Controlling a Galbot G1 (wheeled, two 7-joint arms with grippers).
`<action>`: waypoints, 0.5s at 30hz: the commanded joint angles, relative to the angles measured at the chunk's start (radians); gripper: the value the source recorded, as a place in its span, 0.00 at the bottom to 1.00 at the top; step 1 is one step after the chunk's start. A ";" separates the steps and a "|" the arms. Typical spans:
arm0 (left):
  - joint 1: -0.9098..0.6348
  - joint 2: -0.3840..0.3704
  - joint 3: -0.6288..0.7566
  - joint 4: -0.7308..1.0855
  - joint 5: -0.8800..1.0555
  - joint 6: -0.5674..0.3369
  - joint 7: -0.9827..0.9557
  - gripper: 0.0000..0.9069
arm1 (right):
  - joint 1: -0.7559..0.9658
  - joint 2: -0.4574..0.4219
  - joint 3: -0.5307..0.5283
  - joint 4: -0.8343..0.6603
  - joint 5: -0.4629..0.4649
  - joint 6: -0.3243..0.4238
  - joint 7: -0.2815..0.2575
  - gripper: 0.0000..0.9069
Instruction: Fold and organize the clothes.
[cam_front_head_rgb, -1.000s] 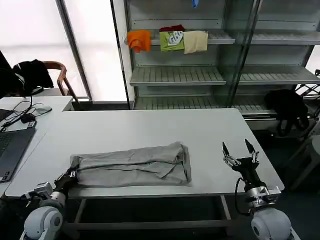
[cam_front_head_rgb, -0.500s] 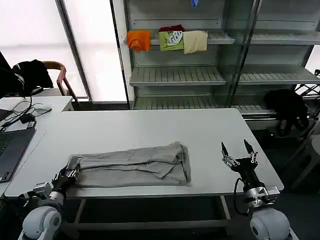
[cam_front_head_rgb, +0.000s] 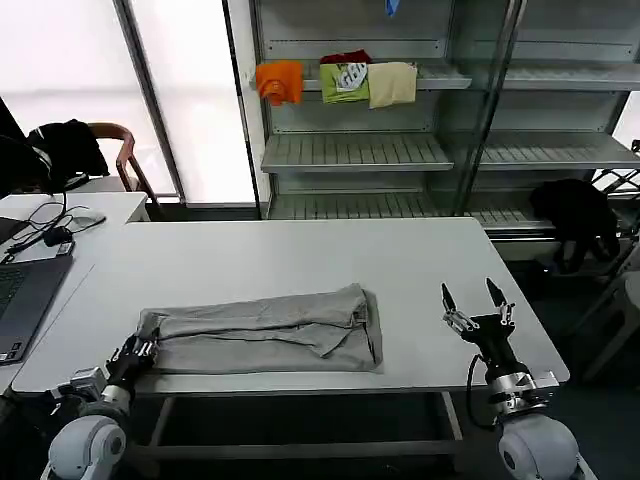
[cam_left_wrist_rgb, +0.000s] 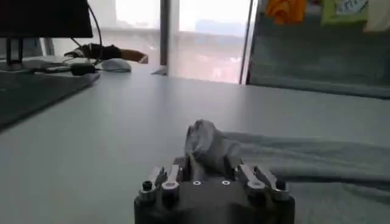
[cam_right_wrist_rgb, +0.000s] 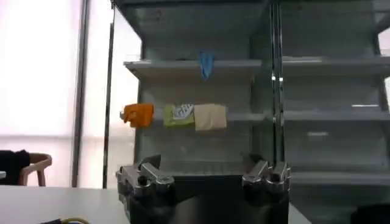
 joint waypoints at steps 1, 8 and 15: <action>-0.001 0.004 0.007 -0.006 0.001 -0.001 0.005 0.00 | 0.004 0.001 -0.002 0.000 0.003 -0.003 0.001 1.00; -0.029 0.040 -0.037 -0.069 -0.071 0.015 -0.020 0.00 | 0.008 0.002 -0.003 0.004 0.002 -0.013 0.003 1.00; -0.044 0.164 -0.169 -0.058 -0.132 0.027 -0.023 0.00 | 0.018 0.005 -0.005 0.008 0.003 -0.016 0.005 1.00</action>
